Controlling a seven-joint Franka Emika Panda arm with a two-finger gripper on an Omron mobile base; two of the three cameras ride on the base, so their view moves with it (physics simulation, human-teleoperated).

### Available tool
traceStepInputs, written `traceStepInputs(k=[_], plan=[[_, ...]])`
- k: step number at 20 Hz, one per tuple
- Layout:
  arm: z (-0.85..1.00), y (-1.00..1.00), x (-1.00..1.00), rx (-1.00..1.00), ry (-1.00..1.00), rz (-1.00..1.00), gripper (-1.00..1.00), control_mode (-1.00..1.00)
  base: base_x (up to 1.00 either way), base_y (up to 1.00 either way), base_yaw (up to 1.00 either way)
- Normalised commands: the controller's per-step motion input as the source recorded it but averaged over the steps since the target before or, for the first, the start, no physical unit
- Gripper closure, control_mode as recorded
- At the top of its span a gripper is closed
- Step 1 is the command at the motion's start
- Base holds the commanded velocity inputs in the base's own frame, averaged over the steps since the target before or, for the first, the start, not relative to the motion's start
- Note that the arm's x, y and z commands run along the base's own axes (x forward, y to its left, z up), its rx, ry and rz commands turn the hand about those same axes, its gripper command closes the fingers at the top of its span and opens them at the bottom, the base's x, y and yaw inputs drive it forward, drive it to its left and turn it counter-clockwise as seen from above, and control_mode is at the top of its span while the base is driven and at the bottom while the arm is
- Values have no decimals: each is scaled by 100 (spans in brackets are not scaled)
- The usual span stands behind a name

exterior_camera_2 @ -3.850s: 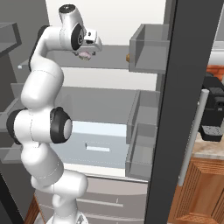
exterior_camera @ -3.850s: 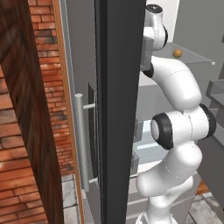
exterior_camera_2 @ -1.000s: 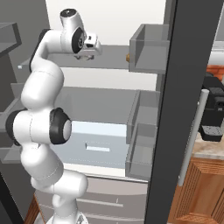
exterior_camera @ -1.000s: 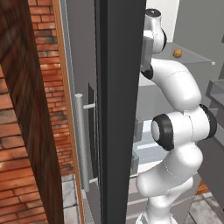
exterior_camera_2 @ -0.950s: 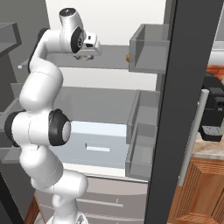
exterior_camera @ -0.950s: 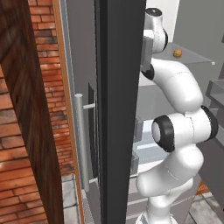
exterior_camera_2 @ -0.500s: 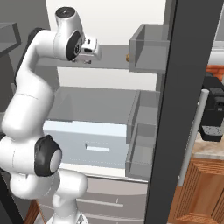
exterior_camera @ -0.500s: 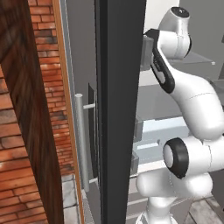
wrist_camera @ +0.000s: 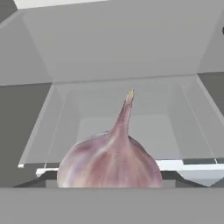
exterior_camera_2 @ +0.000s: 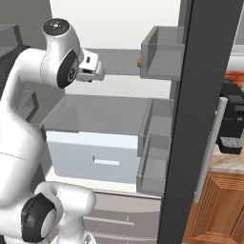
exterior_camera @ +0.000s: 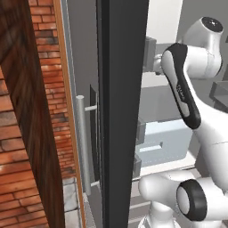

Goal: Retrieve the bottle and the shaker from the cabinet and place them next to the mixing bowl on the counter. Then add garlic from the fridge to the mixing bowl.

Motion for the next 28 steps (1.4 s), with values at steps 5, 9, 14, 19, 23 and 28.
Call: traceStepInputs(k=[5, 9, 14, 19, 23, 28], plan=[[0, -6, -100, 0, 0, 0, 100, -100, 0, 0, 0], [-1, -9, -100, 0, 0, 0, 100, -100, 0, 0, 0], [-7, -3, -100, -7, 0, 0, 100, -100, 0, 0, 0], [-35, 11, -100, -12, 0, 0, 100, -100, 0, 0, 0], [-17, 13, -42, -3, 0, 0, 100, -100, 0, 0, 0], [0, 0, 0, 0, 0, 0, 100, -100, 0, 0, 0]])
